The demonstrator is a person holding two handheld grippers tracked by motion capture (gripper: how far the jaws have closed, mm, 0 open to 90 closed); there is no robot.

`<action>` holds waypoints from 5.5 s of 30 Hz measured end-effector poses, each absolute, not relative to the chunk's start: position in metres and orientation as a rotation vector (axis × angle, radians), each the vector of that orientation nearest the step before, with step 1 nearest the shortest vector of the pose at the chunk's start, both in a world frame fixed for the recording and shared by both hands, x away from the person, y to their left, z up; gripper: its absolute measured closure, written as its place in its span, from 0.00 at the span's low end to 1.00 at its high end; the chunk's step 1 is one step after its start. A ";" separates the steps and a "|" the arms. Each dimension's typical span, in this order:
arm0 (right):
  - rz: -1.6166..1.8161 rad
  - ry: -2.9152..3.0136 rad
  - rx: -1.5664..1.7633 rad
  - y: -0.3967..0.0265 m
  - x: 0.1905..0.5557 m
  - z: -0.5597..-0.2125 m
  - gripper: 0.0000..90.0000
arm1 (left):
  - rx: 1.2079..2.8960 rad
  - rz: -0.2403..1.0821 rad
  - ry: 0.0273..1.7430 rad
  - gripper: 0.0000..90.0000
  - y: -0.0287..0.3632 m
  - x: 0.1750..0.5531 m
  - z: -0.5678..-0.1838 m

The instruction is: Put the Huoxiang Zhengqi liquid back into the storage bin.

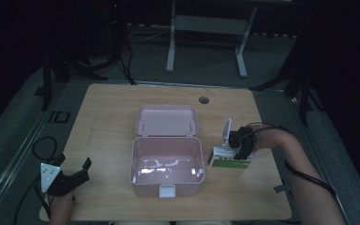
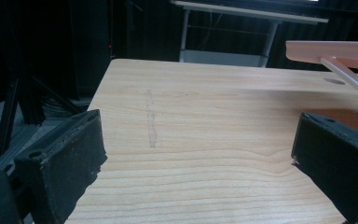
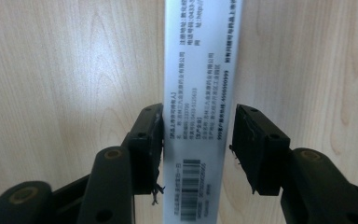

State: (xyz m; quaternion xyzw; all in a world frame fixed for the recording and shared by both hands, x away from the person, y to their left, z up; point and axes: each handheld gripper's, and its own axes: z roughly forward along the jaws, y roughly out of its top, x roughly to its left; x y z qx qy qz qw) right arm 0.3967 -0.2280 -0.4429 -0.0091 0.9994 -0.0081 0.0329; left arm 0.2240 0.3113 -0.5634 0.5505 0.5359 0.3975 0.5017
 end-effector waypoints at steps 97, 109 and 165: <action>0.041 3.076 0.038 -0.177 0.346 -0.303 0.69 | 1.332 0.968 1.307 0.03 0.311 0.225 -0.563; 0.003 3.084 -0.044 -0.132 0.343 -0.308 0.69 | 1.328 0.964 1.306 0.03 0.311 0.225 -0.563; 0.013 3.179 -0.224 -0.014 0.323 -0.381 0.69 | 1.326 0.956 1.300 0.03 0.312 0.225 -0.563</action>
